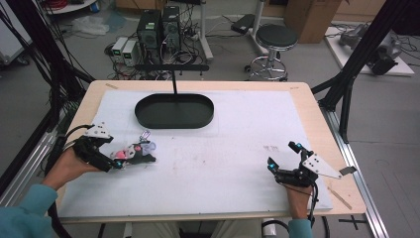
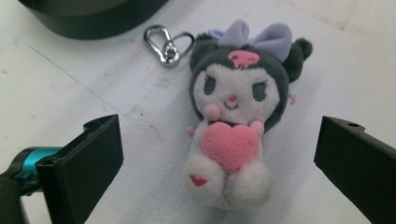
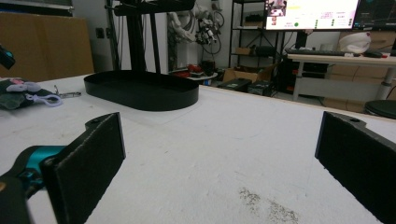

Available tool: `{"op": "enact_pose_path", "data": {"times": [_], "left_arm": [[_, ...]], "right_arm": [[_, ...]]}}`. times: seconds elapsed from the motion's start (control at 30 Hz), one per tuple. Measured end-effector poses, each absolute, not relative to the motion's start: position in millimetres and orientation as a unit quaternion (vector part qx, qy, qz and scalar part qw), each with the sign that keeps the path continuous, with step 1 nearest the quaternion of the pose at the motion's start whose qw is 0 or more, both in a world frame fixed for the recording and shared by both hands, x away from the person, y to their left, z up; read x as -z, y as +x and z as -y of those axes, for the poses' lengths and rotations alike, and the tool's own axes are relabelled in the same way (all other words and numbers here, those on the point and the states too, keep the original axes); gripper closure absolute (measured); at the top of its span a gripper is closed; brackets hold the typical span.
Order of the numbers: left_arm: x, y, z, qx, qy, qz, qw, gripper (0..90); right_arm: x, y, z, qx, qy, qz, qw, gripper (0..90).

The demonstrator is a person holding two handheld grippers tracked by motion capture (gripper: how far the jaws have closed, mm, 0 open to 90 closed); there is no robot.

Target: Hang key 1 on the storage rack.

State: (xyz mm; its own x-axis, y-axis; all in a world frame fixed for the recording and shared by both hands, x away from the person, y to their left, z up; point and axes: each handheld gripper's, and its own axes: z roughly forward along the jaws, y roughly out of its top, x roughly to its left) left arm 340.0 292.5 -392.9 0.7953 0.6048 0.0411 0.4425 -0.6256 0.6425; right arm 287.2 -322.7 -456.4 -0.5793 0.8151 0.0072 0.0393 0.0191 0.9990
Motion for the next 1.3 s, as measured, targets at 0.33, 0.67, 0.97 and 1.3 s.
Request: {"op": "enact_pose_path", "data": {"times": [0.33,0.67,0.97,1.3], "left_arm": [[403,344,-286,-0.101,0.907,-0.296,0.282,1.7],[410,346,-281,-0.086,0.916,-0.294,0.258,9.8],[412,348,-280,-0.089,0.921,-0.294,0.240,25.1],[413,346,-279,-0.083,0.927,-0.277,0.239,48.5]], "right_arm": [[456,287,323,-0.617,0.332,-0.640,0.317,0.7],[457,287,323,-0.618,0.333,-0.638,0.317,0.7],[457,287,324,-0.617,0.333,-0.638,0.317,0.7],[457,287,323,-0.618,0.332,-0.638,0.318,0.7]]}}
